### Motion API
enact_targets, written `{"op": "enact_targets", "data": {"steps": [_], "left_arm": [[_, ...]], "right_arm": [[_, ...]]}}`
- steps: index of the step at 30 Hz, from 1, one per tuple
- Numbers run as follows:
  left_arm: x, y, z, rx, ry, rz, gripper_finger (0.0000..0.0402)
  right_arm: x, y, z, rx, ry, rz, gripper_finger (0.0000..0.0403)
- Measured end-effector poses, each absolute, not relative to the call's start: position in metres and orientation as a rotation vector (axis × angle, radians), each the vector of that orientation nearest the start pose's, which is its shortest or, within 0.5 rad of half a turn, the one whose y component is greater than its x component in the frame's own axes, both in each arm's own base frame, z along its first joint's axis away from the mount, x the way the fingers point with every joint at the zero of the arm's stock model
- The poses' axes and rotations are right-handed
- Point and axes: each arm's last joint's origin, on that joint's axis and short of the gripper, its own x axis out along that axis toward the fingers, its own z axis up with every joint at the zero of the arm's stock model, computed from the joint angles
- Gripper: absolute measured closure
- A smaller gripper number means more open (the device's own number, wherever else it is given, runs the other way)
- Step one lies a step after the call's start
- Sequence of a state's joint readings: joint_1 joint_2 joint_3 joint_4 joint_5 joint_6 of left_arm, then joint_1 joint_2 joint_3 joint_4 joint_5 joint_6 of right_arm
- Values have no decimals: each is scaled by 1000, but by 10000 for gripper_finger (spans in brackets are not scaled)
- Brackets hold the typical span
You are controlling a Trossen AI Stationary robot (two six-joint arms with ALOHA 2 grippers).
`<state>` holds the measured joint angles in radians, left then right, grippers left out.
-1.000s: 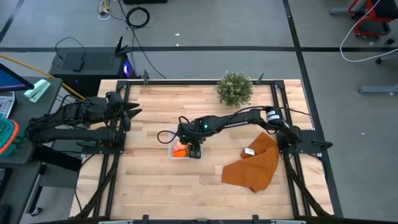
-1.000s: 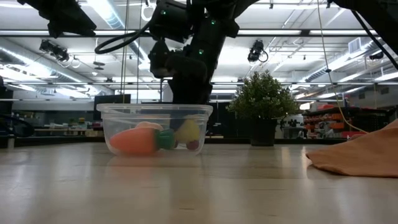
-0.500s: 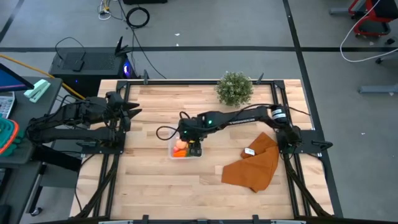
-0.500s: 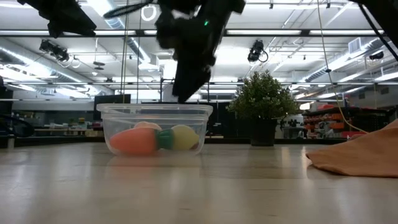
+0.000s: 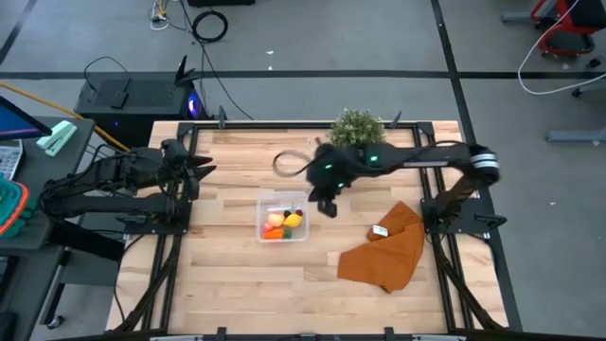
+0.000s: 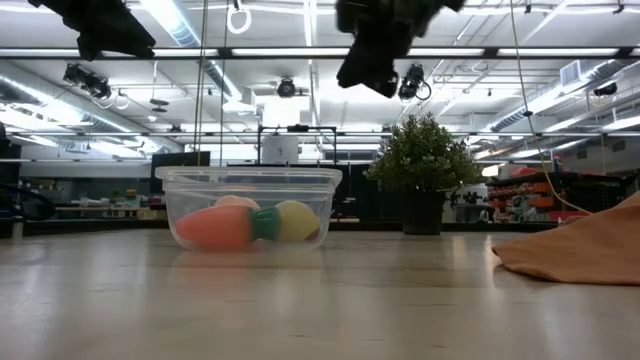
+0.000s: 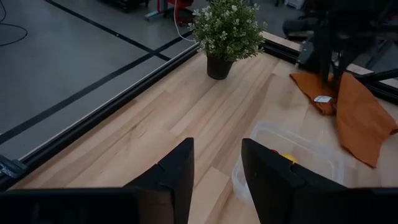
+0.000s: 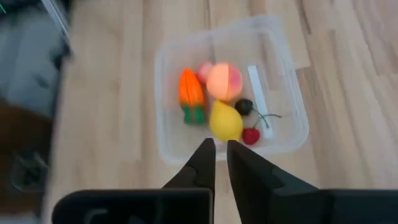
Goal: Pick and placing Produce into tupperware
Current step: Return to Home Position
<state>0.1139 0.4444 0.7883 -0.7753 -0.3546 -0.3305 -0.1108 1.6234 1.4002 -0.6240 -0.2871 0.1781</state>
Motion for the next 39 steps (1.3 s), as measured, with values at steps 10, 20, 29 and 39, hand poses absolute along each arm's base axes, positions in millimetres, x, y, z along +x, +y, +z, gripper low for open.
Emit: {"op": "enact_targets", "data": {"steps": [10, 20, 29, 39], "left_arm": [[77, 19, 317, -266, 351, 527, 253], [77, 19, 317, -227, 356, 519, 264], [78, 19, 320, -219, 319, 521, 261], [78, 21, 322, -209, 296, 566, 264]], "right_arm": [[270, -33, 285, 562, 247, -26, 402], [206, -27, 256, 610, -11, -58, 403], [151, -19, 283, 525, -263, 10, 403], [101, -14, 289, 414, -491, -1, 403]]}}
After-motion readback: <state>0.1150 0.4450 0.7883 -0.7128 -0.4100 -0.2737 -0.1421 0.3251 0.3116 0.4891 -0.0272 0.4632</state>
